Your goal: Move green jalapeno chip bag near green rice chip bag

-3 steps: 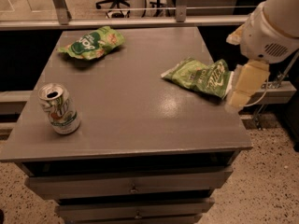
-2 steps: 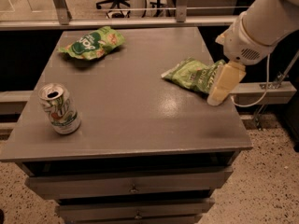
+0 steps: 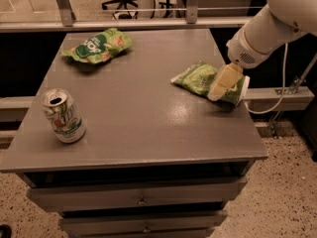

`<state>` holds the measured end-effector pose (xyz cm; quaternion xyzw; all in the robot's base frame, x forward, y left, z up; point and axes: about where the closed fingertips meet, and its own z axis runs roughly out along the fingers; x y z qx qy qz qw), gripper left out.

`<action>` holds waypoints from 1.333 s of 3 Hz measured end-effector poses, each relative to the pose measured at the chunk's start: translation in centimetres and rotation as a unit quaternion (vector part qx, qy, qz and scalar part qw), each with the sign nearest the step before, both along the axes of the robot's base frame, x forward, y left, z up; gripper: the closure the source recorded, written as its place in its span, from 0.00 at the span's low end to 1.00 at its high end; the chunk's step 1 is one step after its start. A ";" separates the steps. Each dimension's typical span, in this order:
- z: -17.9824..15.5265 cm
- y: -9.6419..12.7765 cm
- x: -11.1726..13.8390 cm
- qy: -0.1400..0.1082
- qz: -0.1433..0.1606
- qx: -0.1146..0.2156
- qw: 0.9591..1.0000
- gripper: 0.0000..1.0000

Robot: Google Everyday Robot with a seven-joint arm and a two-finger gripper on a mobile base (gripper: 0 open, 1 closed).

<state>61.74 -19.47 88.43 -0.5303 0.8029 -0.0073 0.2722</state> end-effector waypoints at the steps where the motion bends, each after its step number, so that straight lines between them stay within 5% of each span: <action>1: -2.6 -0.2 2.4 0.057 -0.031 0.046 0.997 0.24; 2: -2.9 0.5 3.2 0.084 -0.040 0.072 0.993 0.47; 4: 0.6 4.0 3.5 0.084 -0.002 0.132 0.988 0.93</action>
Offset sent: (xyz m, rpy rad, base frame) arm 0.0404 0.0099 -0.0280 0.2094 0.2264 -0.1043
